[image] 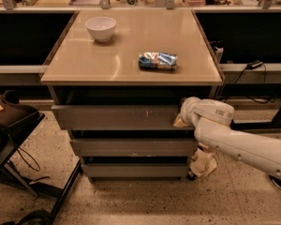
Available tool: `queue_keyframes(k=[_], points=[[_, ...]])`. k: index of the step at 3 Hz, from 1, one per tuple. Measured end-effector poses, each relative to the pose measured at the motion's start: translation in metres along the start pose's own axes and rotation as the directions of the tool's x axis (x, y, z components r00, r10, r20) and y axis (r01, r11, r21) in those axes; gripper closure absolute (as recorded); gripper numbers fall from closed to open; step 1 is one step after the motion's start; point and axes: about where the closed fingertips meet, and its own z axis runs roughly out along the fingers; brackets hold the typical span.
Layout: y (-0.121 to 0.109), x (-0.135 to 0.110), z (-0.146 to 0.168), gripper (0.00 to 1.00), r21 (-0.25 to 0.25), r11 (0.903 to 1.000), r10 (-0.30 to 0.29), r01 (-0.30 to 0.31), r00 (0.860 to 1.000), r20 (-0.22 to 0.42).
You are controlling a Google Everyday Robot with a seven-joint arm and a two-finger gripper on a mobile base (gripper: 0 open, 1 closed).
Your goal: Open top drawer
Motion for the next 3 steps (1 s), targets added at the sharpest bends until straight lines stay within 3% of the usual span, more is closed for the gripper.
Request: queue_keyframes(k=[3], points=[[0.0067,-0.0035,-0.0084,1.0,0.001,1.0,0.001,-0.001,1.0,0.003]])
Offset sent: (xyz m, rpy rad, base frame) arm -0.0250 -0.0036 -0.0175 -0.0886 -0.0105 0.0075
